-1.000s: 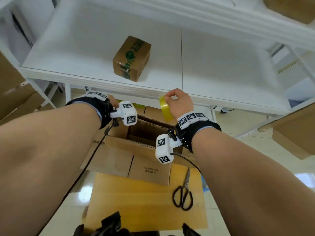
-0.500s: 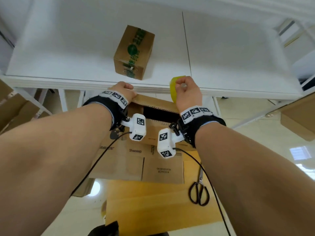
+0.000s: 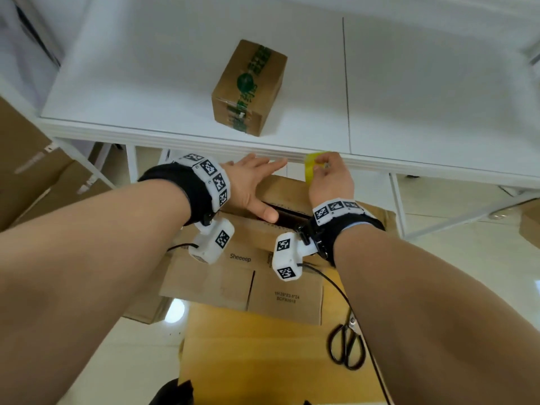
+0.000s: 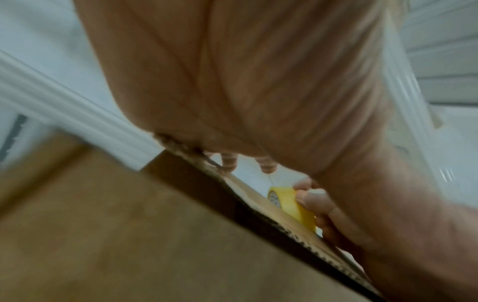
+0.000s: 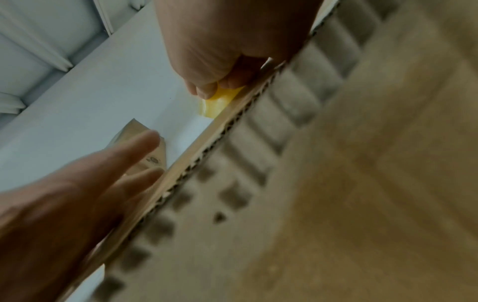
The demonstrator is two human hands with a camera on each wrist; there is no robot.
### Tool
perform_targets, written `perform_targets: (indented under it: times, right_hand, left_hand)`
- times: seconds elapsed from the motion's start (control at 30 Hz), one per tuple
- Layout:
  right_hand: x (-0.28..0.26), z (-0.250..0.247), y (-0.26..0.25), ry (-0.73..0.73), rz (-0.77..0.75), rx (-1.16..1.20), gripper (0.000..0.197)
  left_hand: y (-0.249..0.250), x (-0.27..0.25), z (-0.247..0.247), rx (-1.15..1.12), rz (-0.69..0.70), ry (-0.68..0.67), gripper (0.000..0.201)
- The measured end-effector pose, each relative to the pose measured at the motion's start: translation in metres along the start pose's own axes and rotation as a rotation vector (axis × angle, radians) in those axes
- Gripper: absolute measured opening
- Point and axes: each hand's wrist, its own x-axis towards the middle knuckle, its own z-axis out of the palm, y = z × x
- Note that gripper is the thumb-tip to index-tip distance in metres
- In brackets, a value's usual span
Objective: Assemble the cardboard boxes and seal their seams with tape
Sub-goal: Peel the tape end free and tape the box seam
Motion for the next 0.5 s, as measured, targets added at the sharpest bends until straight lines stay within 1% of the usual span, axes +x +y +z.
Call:
perform_targets:
  times: [0.1,0.17,0.23,0.37,0.5]
  right_hand:
    - [0.002,0.003,0.003,-0.008,0.004,0.009,0.018]
    - [0.004,0.004,0.005,-0.002,0.009,0.034,0.017]
    - [0.007,0.005,0.004,0.014,0.013,0.085,0.016]
    - [0.014,0.001,-0.004,0.088,-0.02,0.176,0.016]
    - [0.017,-0.01,-0.02,0.112,-0.122,0.109,0.014]
  left_hand:
    - [0.007,0.004,0.01,0.181,-0.054,-0.065,0.14]
    - [0.008,0.009,0.016,0.285,-0.08,-0.034,0.141]
    - [0.007,0.015,0.018,0.304,-0.099,0.024,0.134]
    - [0.0,0.026,0.021,0.263,-0.109,0.117,0.114]
    - [-0.009,0.033,0.03,0.303,-0.126,0.15,0.1]
